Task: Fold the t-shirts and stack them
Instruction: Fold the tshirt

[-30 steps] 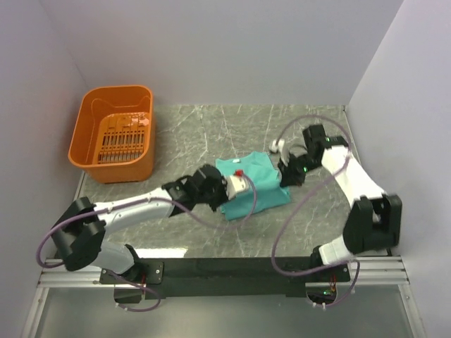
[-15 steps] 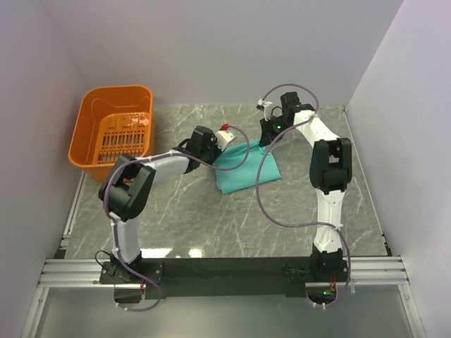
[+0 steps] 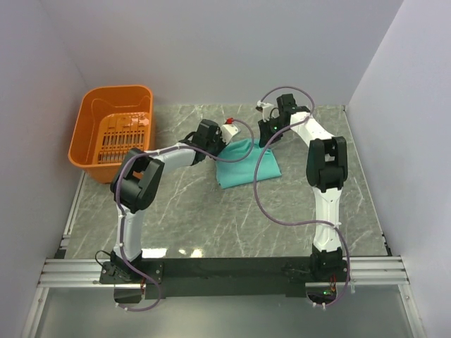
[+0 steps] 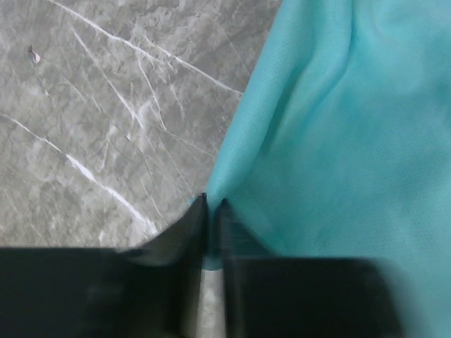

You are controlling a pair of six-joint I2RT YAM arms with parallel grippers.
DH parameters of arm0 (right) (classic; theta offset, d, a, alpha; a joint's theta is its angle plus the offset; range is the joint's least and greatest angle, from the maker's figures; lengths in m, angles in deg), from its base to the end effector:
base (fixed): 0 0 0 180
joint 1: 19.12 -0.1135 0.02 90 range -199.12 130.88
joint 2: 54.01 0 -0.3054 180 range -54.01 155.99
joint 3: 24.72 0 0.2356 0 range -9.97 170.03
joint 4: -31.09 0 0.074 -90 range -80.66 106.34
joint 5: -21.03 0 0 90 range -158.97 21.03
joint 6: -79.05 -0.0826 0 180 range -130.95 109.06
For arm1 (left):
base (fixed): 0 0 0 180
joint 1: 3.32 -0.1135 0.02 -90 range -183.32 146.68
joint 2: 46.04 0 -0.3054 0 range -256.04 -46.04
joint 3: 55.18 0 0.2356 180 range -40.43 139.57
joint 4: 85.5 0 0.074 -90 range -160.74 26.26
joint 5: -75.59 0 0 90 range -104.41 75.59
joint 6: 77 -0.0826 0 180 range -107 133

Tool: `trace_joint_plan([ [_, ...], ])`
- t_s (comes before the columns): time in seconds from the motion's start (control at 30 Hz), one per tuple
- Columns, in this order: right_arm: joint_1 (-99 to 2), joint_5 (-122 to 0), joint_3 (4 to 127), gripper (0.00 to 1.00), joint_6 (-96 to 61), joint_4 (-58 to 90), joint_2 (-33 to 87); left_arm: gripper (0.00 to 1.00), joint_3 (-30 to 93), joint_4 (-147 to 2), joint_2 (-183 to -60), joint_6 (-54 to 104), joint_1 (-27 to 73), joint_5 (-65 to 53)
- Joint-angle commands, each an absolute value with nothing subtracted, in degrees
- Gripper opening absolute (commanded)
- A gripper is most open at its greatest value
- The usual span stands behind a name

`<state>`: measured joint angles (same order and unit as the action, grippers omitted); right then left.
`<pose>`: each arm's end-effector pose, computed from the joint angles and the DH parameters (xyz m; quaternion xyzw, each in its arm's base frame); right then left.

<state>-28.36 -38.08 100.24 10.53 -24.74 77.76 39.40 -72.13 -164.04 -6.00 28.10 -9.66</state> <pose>0.5104 0.1260 0.1847 -0.3088 0.8864 0.2330 0.2542 0.4272 -0.2690 0.1959 0.3973 0.8004 -0.0852 0.4408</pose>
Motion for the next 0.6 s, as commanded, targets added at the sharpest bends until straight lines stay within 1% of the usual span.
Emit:
trace_joint_plan([
  [0.0,-28.1,-41.6,99.3,0.25,7.6,-20.6,73.4,0.24,42.1,-72.8,-164.4,-4.9,28.0,-12.0],
  [0.07,-28.2,-43.2,98.9,0.34,5.2,-19.5,72.2,0.43,42.1,-74.2,-163.5,-3.0,28.0,-14.2],
  [0.1,-28.2,-45.5,97.7,0.44,4.2,-17.5,71.3,0.72,42.1,-74.6,-161.8,-2.5,28.1,-14.8],
  [0.13,-28.1,-46.6,96.7,0.45,3.0,-16.1,68.8,0.79,41.8,-75.2,-160.8,-1.5,28.0,-17.0],
  [0.17,-28.1,-47.5,95.6,0.47,1.9,-14.9,67.3,0.81,41.8,-75.7,-159.6,-1.0,28.0,-19.0],
  [0.2,-28.1,-49.1,93.1,0.51,1.3,-12.0,65.7,0.82,41.8,-75.9,-157.2,-0.5,28.0,-20.2],
  [0.27,-27.8,-53.9,90.1,0.55,0.4,-9.1,60.7,0.86,42.1,-75.4,-154.8,2.1,28.0,-21.9],
  [0.3,-27.2,-54.9,87.0,0.59,0.1,-6.3,59.1,0.88,42.2,-73.9,-152.4,3.1,27.9,-23.4],
  [0.37,-26.6,-55.3,84.2,0.61,0.0,-4.2,55.2,0.89,41.0,-72.8,-149.9,6.3,27.9,-24.0],
  [0.4,-26.2,-54.6,82.3,0.62,0.3,-4.1,54.3,0.91,40.3,-72.1,-147.4,7.8,28.0,-24.3],
  [0.47,-24.8,-44.8,80.7,0.60,3.2,-5.4,52.1,0.92,37.7,-70.2,-145.1,12.4,27.7,-24.0],
  [0.5,-24.3,-37.5,79.3,0.53,5.6,-8.5,51.6,0.92,36.7,-68.8,-143.1,14.6,27.6,-21.1],
  [0.53,-24.0,-30.4,79.1,0.48,13.4,-11.8,51.6,0.91,34.7,-67.9,-142.2,17.5,27.4,-19.0],
  [0.57,-24.2,-21.7,79.5,0.41,16.3,-15.7,52.0,0.89,33.8,-67.6,-141.4,19.0,27.2,-16.3],
])
